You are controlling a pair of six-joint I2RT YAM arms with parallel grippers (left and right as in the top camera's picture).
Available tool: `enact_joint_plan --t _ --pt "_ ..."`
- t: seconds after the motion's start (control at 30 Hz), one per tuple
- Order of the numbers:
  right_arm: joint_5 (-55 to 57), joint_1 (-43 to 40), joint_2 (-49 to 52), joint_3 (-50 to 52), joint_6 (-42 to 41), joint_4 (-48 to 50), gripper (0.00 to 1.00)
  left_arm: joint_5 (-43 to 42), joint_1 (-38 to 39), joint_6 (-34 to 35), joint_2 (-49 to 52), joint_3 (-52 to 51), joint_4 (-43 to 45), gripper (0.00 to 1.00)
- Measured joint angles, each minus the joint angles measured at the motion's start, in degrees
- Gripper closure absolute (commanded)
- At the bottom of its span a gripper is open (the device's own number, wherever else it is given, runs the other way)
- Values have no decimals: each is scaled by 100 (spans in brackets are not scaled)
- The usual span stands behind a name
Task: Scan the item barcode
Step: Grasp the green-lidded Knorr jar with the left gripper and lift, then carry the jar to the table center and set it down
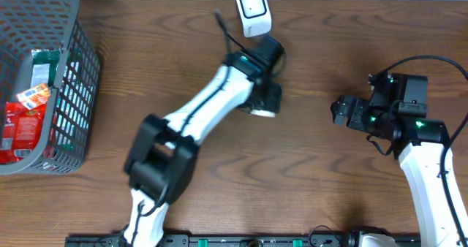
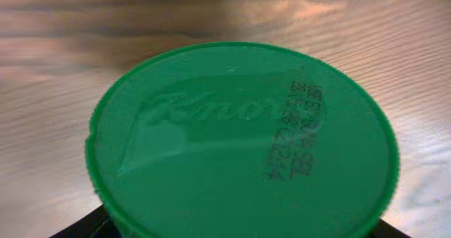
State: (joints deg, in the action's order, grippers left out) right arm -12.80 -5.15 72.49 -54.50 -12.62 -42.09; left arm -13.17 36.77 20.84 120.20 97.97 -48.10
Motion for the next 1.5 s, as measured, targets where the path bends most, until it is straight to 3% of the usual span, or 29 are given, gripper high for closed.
enact_joint_plan --t 0.13,0.2,0.27,0.33,1.03,1.17,1.5 --pt "26 0 190 0 0 2 1 2 184 15 389 -2 251 45" --pt "35 0 323 0 0 2 1 28 232 17 479 -2 289 37" --pt "44 0 442 0 -2 -9 1 79 264 17 507 -2 323 23" --pt "42 0 531 0 -2 -13 1 155 284 50 507 -2 348 18" --pt "44 0 673 0 -2 -13 1 267 286 11 507 20 619 17" --pt "42 0 673 0 -2 -13 1 409 286 11 472 52 627 13" --pt "-103 0 673 0 -2 -11 1 758 133 -76 -334 52 487 13"
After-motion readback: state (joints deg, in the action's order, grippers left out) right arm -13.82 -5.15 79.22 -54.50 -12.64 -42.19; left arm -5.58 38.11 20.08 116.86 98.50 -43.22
